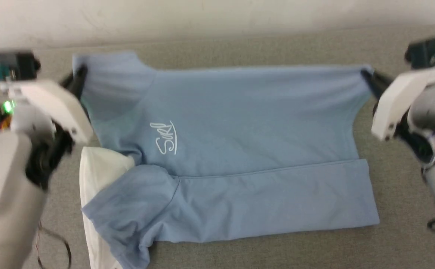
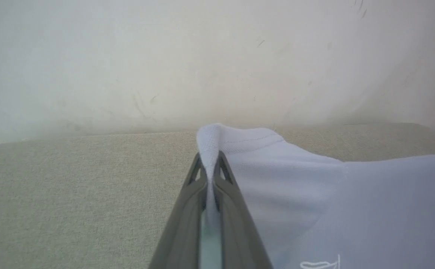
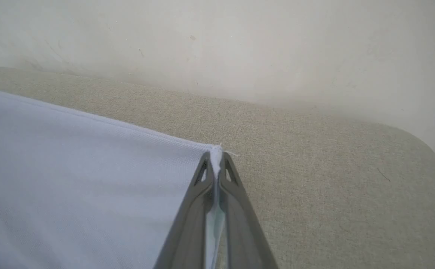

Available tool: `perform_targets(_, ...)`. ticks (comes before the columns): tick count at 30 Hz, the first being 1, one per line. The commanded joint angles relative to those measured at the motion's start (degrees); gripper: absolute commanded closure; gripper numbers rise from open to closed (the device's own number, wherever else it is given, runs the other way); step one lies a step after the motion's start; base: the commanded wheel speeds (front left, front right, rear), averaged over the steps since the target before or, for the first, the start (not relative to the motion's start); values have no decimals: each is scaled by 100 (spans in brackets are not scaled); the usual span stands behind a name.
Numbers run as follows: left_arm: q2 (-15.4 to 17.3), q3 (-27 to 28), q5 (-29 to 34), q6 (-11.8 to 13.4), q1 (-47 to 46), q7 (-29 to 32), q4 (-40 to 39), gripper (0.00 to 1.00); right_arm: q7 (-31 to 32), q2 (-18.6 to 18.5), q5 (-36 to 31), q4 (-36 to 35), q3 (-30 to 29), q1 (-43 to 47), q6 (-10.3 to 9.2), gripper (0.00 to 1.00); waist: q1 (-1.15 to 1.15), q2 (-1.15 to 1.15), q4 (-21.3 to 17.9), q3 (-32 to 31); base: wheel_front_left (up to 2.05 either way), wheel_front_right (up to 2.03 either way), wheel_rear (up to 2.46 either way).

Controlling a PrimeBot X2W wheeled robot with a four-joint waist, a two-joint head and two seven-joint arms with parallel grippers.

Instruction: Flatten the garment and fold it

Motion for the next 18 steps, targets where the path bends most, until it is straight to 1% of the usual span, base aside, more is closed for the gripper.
perform_targets(1,64,70,-98,149,596,-115,-265,100,-101,26,23,-126,-41,462,-6,100,0,0,-52,-353,0,0,0)
perform_targets(4,54,153,-276,405,1533,-258,-775,100,-192,118,101,-235,-146,1106,-6,100,0,0,-68,-462,0,0,0)
perform_targets(6,55,211,-376,589,2156,-357,-1091,100,-226,196,126,-158,-220,1473,-6,100,0,0,-80,-523,0,0,0)
perform_targets(8,10,211,-491,720,2713,-395,-1390,100,-272,300,198,-25,-336,1780,-6,100,0,0,-67,-559,0,0,0)
perform_targets(10,-56,147,-580,789,3154,-399,-1606,100,-359,351,213,116,-446,2022,-6,100,0,0,-29,-574,0,0,0)
perform_targets(11,-82,91,-619,798,3328,-368,-1686,100,-389,388,252,178,-503,2129,-6,90,0,0,-8,-586,0,0,0)
perform_targets(12,-118,45,-649,814,3475,-357,-1769,93,-440,411,277,216,-554,2235,-6,62,0,0,17,-596,0,0,0)
perform_targets(13,-165,28,-687,829,3592,-381,-1827,51,-493,441,300,234,-597,2333,-6,9,0,0,27,-598,0,0,0)
perform_targets(14,-184,0,-681,821,3677,-421,-1851,0,-532,474,330,232,-623,2435,-6,0,0,0,37,-608,0,0,0)
perform_targets(16,-197,-4,-624,855,3817,-562,-1849,0,-637,506,338,145,-627,2642,-6,0,0,0,36,-645,0,0,0)
perform_targets(18,-217,62,-526,904,3945,-855,-1857,0,-735,535,360,-51,-624,2891,-6,0,0,0,23,-719,0,0,0)
